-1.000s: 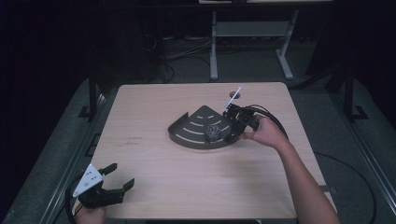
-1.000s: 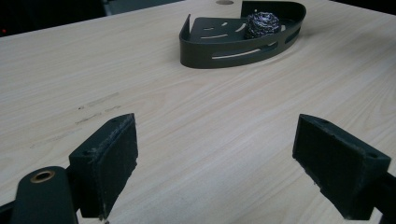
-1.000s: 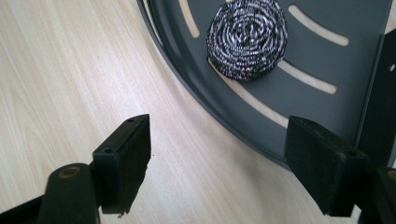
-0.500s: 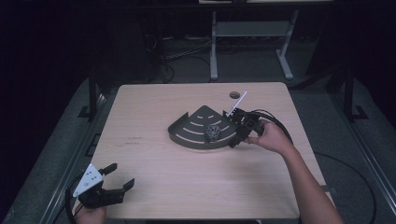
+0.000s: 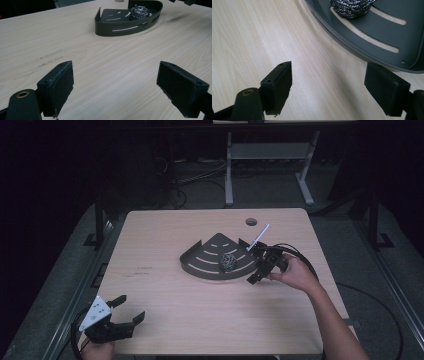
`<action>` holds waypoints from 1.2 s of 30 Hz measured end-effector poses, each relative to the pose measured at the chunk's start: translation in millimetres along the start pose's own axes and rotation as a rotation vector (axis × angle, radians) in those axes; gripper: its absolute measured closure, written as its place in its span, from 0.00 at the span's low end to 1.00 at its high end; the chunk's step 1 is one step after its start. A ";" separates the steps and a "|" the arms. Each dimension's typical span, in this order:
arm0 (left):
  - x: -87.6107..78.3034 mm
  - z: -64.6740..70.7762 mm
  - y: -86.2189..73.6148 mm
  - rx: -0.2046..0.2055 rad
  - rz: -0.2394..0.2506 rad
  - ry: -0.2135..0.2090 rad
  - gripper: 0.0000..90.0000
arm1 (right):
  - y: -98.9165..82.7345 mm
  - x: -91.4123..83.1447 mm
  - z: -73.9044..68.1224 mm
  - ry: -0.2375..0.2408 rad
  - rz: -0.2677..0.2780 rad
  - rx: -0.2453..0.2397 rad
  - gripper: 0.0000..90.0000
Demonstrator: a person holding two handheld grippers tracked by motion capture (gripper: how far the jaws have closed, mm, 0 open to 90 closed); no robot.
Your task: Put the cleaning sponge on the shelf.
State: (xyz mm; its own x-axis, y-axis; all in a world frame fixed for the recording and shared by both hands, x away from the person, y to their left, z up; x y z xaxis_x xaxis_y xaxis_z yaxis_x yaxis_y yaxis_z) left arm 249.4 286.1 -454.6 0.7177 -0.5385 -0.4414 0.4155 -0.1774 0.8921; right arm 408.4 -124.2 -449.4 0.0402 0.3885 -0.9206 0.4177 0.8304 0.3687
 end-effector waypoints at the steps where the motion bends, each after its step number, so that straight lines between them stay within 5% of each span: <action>1: 0.1 -0.2 -0.2 -0.001 -0.001 -0.001 0.15 | -1.3 0.3 -0.4 0.000 0.002 -0.002 0.24; 36: 0.6 0.2 -0.7 0.000 -0.003 0.002 0.15 | -43.6 6.3 -19.0 -0.008 0.046 0.015 0.21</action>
Point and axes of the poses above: each handheld gripper's, and its own axes: x roughly forward along the jaws, y roughly out of its top, z roughly to its right, the point moved 6 cm from there along x, roughly forward along the jaws, and after that the axes turned 7 degrees about -x, right-handed, at the moved point
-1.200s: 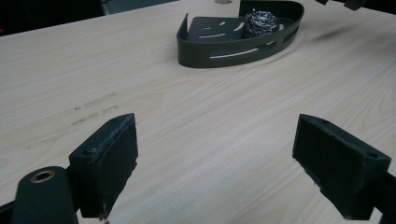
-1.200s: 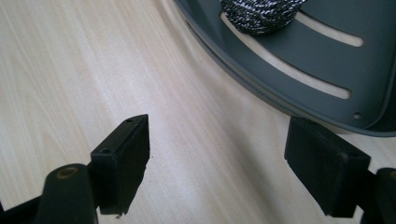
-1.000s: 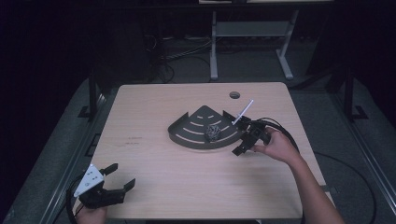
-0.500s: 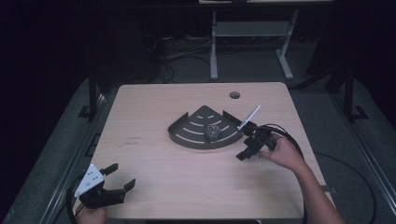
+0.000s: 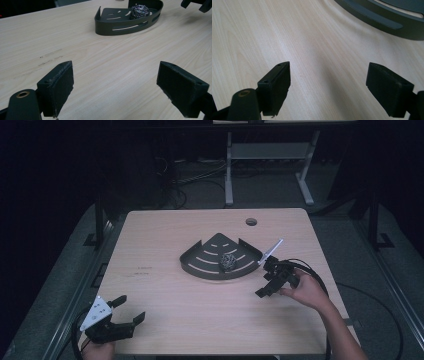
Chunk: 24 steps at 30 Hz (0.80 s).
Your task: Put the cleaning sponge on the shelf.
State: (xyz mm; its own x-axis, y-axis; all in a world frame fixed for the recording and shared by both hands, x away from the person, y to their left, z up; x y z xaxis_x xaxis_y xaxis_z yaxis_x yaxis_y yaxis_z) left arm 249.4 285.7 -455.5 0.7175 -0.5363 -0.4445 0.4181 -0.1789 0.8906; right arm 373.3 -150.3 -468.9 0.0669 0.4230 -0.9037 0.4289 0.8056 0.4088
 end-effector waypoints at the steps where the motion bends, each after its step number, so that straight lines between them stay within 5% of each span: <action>1: -0.1 0.0 0.0 -0.001 0.000 0.000 0.15 | -1.1 -0.1 0.0 -0.001 0.001 -0.002 0.21; 24: 0.7 0.7 -0.5 0.002 -0.007 0.000 0.15 | -36.4 3.4 -8.1 0.003 0.023 0.039 0.21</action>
Point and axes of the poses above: each handheld gripper's, and its own axes: x roughly forward along the jaws, y roughly out of its top, z roughly to its right, the point moved 6 cm from there along x, roughly forward along the jaws, and after that the axes turned 7 degrees about -x, right-handed, at the moved point
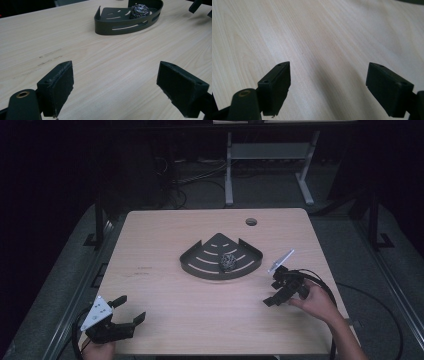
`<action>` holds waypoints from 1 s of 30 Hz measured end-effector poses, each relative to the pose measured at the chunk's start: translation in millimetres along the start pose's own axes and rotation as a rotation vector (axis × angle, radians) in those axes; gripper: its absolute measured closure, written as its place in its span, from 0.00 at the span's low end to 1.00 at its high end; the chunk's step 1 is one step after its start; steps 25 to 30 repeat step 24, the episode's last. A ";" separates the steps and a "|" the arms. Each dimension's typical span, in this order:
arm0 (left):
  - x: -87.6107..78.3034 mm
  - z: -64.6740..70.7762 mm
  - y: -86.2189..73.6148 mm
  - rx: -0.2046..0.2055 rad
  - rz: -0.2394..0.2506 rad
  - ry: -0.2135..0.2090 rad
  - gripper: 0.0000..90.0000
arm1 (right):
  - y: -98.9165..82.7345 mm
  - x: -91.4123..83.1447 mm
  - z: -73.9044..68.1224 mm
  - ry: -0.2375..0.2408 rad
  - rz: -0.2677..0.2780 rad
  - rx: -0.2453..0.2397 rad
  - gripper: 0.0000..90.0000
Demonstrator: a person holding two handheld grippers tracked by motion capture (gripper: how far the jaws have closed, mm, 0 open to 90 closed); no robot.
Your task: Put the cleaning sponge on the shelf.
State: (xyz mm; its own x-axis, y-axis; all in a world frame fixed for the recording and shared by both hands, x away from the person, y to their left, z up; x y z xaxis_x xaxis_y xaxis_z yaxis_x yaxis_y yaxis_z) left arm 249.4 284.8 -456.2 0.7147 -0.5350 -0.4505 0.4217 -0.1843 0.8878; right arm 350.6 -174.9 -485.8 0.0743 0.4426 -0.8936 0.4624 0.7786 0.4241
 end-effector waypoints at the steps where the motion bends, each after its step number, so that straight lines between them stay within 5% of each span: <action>1: 0.1 0.0 0.0 0.000 0.000 0.001 0.15 | -1.7 0.1 -0.2 0.001 0.003 0.000 0.21; 30: 2.0 0.1 0.1 0.005 -0.006 -0.002 0.15 | -26.7 -2.6 -23.0 -0.015 0.056 -0.004 0.20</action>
Point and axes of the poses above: each handheld gripper's, and its own axes: x roughly forward along the jaws, y roughly out of its top, z roughly to its right, the point moved 6 cm from there along x, roughly forward along the jaws, and after that the axes turned 7 degrees about -x, right-handed, at the moved point
